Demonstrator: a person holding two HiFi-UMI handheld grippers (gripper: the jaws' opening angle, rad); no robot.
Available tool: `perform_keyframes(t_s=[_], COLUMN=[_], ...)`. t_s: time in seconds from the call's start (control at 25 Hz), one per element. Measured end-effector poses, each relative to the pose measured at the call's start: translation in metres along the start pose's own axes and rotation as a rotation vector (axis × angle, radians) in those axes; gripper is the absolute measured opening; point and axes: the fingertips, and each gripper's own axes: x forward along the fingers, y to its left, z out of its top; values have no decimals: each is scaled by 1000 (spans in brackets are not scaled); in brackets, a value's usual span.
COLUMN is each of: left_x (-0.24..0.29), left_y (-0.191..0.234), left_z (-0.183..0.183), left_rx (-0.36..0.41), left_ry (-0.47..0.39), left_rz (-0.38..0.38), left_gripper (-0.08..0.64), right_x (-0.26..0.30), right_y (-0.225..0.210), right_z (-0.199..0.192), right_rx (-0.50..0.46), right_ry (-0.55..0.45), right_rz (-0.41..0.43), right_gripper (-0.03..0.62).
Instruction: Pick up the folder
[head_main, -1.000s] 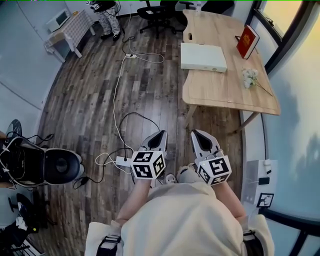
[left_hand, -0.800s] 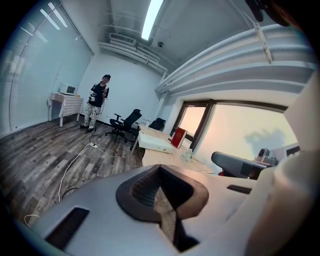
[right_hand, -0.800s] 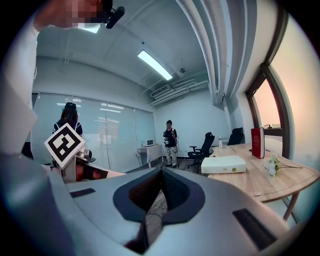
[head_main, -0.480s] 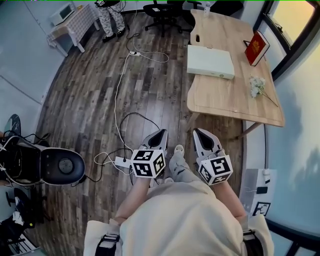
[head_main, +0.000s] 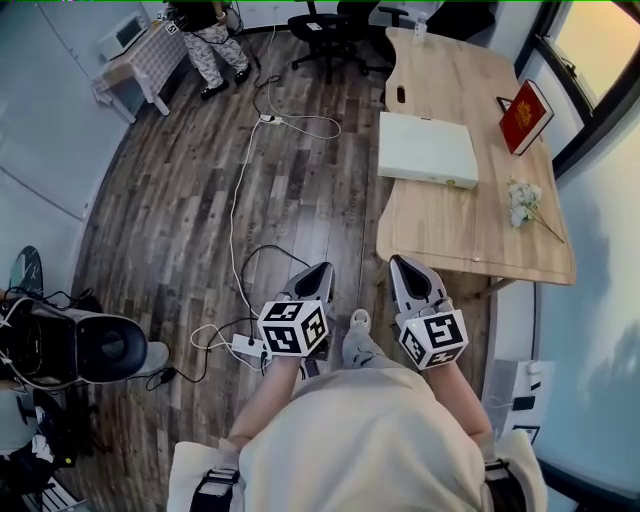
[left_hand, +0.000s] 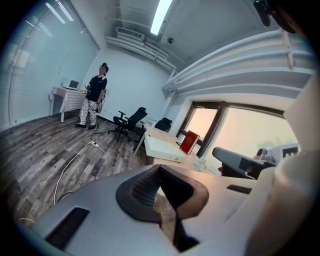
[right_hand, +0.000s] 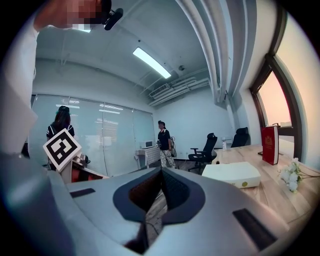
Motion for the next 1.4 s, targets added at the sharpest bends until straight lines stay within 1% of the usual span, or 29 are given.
perform_keyframes(t_s=[0.2,0.44,0.6,0.72,0.84,1.0,1.4], left_x=[37,78,104,121,136,156,189], left_y=[7,7,9,16,21,22,10], left_z=[27,56,71,79,86,89,92], left_rx=[-12,-28,-47,-70,-98,-113,-103], left_ry=[0,-7,-16,-22,-23,-10,32], left_rz=[4,-8,-15,-6,1,7,-33], left_gripper=[20,20,20,20,20,20,20], right_x=[31,64,86,103,116,125,129], right_y=[-28,-67,-88,-101,-112,-128,-157], right_z=[12,28,35,39,44,48,45], right_rx=[-5,5,2,-3,-7,-2,20], right_ry=[10,-1,-9,-18,-22,-25,-9], right_rz=[7,12,28,44,52,44,6], right_gripper=[18,18,18,18,18,18,18])
